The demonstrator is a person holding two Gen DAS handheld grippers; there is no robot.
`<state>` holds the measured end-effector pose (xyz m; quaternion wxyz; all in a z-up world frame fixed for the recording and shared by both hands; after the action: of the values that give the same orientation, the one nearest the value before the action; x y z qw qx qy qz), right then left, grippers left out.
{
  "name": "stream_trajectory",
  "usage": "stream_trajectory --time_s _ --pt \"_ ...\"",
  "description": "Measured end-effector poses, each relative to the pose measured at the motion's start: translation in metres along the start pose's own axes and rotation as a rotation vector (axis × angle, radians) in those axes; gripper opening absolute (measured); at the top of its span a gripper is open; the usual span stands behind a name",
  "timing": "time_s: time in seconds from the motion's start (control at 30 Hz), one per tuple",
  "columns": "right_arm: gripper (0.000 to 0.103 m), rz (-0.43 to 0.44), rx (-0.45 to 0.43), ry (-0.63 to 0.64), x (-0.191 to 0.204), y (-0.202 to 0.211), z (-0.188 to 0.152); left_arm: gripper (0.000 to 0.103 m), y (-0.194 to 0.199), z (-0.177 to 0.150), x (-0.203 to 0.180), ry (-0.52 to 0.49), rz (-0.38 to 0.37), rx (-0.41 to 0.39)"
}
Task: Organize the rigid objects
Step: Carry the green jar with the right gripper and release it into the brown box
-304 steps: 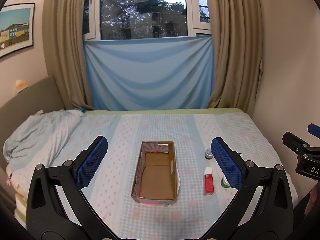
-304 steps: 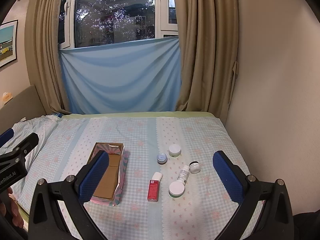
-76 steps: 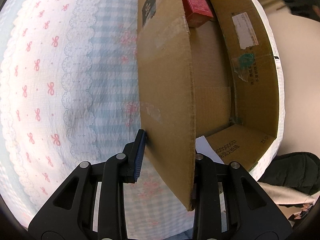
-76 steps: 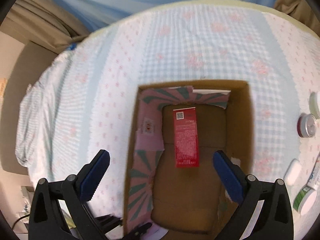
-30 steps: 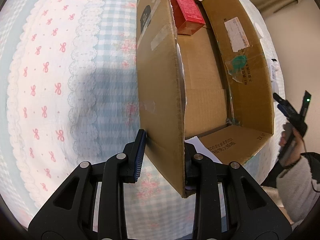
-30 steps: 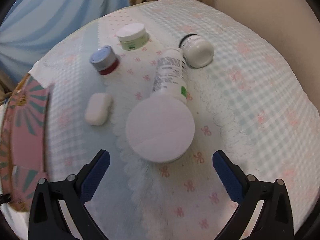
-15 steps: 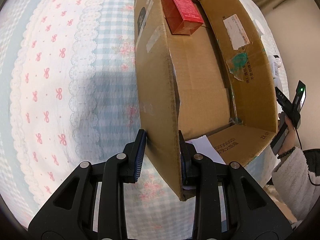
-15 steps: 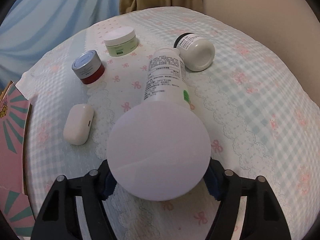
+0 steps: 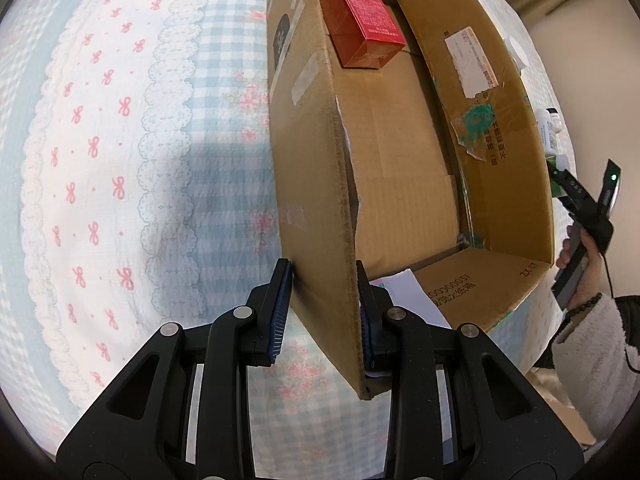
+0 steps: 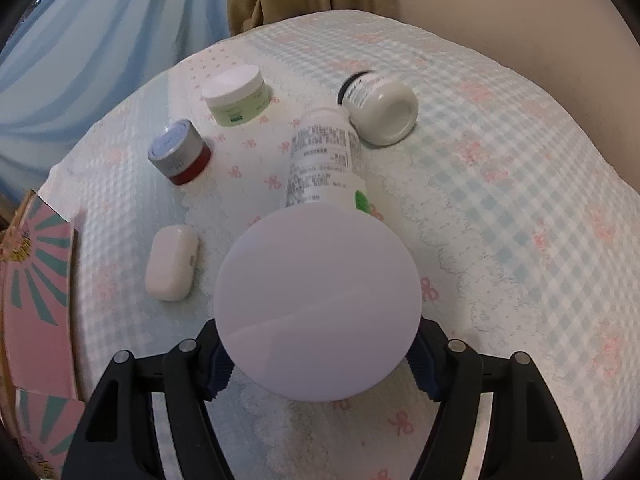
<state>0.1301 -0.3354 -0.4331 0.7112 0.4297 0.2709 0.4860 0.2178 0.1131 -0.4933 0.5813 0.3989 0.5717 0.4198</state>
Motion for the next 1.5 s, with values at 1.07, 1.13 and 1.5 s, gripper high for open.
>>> stream_trajectory --time_s 1.07,1.13,1.5 --pt "0.067 0.34 0.008 0.383 0.289 0.167 0.108 0.026 -0.006 0.004 0.003 0.005 0.012 0.013" --pt "0.067 0.361 0.044 0.423 0.308 0.154 0.098 0.026 -0.007 0.004 0.003 0.009 0.01 0.012" --pt "0.067 0.369 0.23 0.754 0.356 0.066 0.028 0.025 -0.014 0.004 0.005 0.035 0.009 0.019"
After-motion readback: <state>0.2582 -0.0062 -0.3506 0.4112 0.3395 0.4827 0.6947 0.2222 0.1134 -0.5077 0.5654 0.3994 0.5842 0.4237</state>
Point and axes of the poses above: each gripper's, at about its wrist camera, not at the fingertips, and y roughly against the way its jaws point, x to its left, z to its top, the point moved 6 cm from there along -y, roughly the way its jaws point, and after that the axes turned 12 degrees about y, right-handed, at the moved point
